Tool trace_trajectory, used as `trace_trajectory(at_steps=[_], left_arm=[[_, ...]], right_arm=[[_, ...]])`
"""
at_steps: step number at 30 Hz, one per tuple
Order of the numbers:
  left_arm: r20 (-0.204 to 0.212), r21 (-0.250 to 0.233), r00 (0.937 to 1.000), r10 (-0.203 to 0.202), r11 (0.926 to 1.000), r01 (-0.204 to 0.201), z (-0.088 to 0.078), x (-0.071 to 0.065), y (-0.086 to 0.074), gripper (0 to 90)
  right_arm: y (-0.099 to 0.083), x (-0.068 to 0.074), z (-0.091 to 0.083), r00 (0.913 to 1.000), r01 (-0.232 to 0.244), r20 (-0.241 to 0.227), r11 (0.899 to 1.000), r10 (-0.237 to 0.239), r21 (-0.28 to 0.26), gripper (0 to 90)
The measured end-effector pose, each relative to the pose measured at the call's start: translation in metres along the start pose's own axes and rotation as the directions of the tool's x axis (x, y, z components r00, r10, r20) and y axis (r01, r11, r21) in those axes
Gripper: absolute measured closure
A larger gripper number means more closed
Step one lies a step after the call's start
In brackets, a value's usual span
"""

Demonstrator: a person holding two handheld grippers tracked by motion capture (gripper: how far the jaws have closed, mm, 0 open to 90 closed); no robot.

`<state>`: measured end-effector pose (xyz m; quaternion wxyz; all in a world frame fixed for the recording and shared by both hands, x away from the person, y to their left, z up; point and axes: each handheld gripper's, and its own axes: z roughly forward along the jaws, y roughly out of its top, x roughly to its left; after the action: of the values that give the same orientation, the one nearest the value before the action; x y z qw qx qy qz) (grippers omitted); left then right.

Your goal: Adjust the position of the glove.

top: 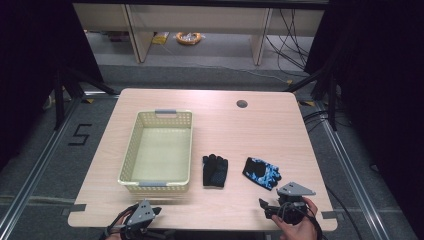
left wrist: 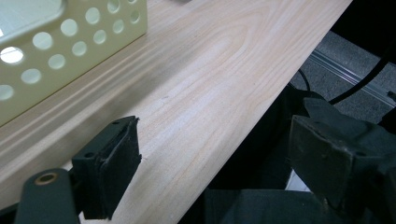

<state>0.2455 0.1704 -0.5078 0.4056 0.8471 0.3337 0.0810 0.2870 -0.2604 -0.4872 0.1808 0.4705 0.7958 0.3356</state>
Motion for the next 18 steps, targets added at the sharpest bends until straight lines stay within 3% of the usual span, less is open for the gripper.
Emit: trace_trajectory(at_steps=[1,2,3,6,7,10,12,13,14,18], left_arm=[[0.0,-0.001,1.0,0.0,1.0,0.0,0.0,0.0,0.0,16.3],[0.0,-0.007,1.0,-0.008,0.9999,0.008,0.001,0.0,0.0,16.3],[0.004,-0.016,0.9998,-0.019,0.9997,0.019,0.001,-0.001,0.0,16.3],[0.004,-0.006,1.0,-0.009,0.9999,0.009,0.001,-0.001,0.0,16.3],[0.006,-0.019,0.9997,-0.025,0.9995,0.025,0.001,-0.002,0.0,16.3],[-0.002,-0.014,1.0,0.008,0.9999,-0.008,0.001,0.001,0.0,16.3],[0.008,-0.019,1.0,-0.003,0.9998,0.003,0.001,0.0,0.0,16.3],[-0.001,0.001,0.9998,0.02,0.9998,-0.02,0.0,0.002,0.001,16.3],[-0.003,-0.001,1.0,-0.002,1.0,0.002,0.001,0.001,0.0,16.3],[0.005,-0.02,1.0,-0.005,0.9998,0.006,0.002,0.001,0.0,16.3]], right_arm=[[0.0,-0.001,0.001,0.9997,0.026,-0.005,1.0,-0.026,-0.015,31.7],[0.001,0.0,0.001,0.9996,0.015,-0.023,1.0,-0.015,-0.008,34.4],[0.0,0.001,0.001,0.9993,0.033,-0.016,0.999,-0.033,-0.004,34.9],[0.002,0.003,0.002,0.9989,0.029,-0.037,1.0,-0.029,0.0,37.7],[0.003,0.004,0.002,0.9985,0.036,-0.04,0.999,-0.036,-0.007,39.1],[0.008,0.007,0.003,0.9957,0.083,-0.037,0.996,-0.084,-0.032,41.6],[0.014,0.011,0.004,0.9951,0.084,-0.048,0.996,-0.086,-0.034,42.5],[0.017,0.013,0.005,0.9942,0.093,-0.051,0.995,-0.095,-0.044,43.1],[0.021,0.014,0.007,0.9918,0.115,-0.052,0.992,-0.117,-0.047,43.6],[0.037,0.022,0.013,0.9876,0.137,-0.07,0.989,-0.14,-0.049,45.5]])
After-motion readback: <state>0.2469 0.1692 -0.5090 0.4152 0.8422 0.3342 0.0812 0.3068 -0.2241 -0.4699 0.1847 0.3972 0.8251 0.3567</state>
